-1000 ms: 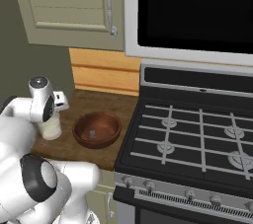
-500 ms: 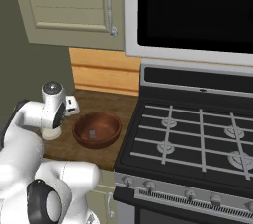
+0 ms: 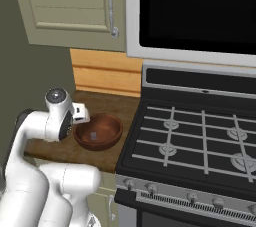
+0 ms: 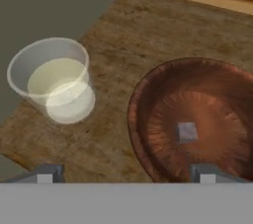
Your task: Grab a lemon wedge from the fridge and one ice cube from the ice bowl, and put them in the glass of lemonade.
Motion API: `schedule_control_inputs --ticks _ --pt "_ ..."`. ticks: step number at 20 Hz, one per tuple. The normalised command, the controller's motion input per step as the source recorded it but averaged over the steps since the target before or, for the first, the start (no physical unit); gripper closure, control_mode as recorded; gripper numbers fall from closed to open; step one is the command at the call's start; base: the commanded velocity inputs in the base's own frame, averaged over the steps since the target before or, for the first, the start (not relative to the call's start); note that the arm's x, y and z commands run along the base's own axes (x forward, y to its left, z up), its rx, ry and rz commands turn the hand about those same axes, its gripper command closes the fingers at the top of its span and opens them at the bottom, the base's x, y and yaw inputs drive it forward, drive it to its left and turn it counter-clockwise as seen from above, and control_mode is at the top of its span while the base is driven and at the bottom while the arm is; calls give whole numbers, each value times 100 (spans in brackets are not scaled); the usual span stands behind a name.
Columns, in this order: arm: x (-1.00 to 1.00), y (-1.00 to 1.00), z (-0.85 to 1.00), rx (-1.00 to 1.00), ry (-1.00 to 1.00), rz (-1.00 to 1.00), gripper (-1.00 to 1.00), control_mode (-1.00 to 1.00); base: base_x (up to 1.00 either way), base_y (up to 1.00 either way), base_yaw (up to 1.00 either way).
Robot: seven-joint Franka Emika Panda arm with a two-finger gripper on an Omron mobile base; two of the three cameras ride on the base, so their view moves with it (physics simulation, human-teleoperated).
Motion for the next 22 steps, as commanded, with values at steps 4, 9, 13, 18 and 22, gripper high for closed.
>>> schedule_control_inputs --ticks 4,9,13,18,22 --pt "-67 -92 32 0 5 -42 -100 -100 0 0 0" --pt "-82 -76 42 4 5 -45 -100 -100 0 0 0" --pt "-98 -54 26 11 -4 -22 -100 -100 0 0 0" --pt "-49 -3 4 1 -11 -3 -100 -100 0 0 0" --pt "0 0 0 0 0 0 -100 -100 0 0 0"
